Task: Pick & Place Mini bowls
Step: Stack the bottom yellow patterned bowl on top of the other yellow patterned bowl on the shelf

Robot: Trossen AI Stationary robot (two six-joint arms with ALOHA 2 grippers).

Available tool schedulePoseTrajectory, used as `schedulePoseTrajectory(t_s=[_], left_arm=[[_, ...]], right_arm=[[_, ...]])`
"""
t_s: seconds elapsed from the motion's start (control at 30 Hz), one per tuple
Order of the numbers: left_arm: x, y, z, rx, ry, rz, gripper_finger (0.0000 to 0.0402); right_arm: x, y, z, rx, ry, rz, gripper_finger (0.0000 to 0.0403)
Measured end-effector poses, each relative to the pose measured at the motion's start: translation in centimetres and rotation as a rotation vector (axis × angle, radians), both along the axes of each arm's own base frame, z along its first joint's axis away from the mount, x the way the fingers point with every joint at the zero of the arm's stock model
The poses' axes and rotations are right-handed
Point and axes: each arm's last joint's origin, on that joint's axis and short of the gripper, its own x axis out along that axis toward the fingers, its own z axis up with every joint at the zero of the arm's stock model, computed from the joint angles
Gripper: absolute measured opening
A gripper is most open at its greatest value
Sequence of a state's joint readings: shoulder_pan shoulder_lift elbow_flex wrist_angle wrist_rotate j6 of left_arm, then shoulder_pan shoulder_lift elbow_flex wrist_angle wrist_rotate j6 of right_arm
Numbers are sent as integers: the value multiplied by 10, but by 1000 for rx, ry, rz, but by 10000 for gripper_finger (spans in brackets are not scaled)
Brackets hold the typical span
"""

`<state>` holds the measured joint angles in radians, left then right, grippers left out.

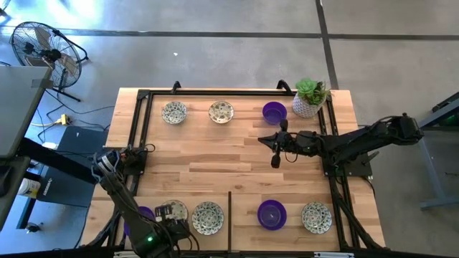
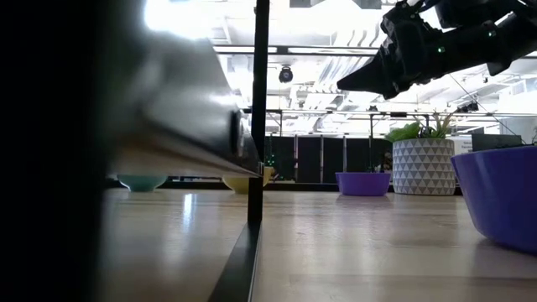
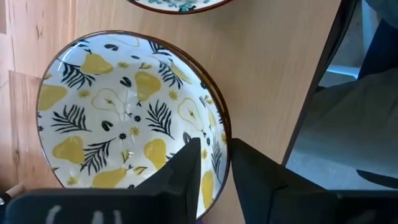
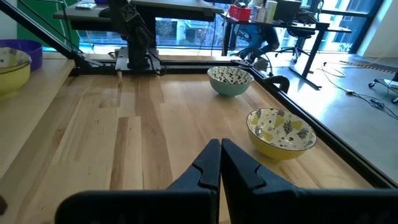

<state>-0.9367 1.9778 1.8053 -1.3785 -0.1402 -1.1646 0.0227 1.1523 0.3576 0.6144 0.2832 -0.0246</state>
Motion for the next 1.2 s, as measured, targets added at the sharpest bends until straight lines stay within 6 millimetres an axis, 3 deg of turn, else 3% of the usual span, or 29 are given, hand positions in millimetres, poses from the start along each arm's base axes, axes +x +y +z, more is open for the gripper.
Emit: schedulePoseTrajectory(t_s=[0.47,0.8,1.2], left_arm=[[-2,-2,0,7,-7,-19,97],[-1,-4,-2,11,-21,-44,10],[3,-8,-2,-31,-59,-49,13]], right_arm=[[0,0,0,1,1,4,0],[0,4,0,-1,3,22,0],[0,4,0,-1,4,22,0]])
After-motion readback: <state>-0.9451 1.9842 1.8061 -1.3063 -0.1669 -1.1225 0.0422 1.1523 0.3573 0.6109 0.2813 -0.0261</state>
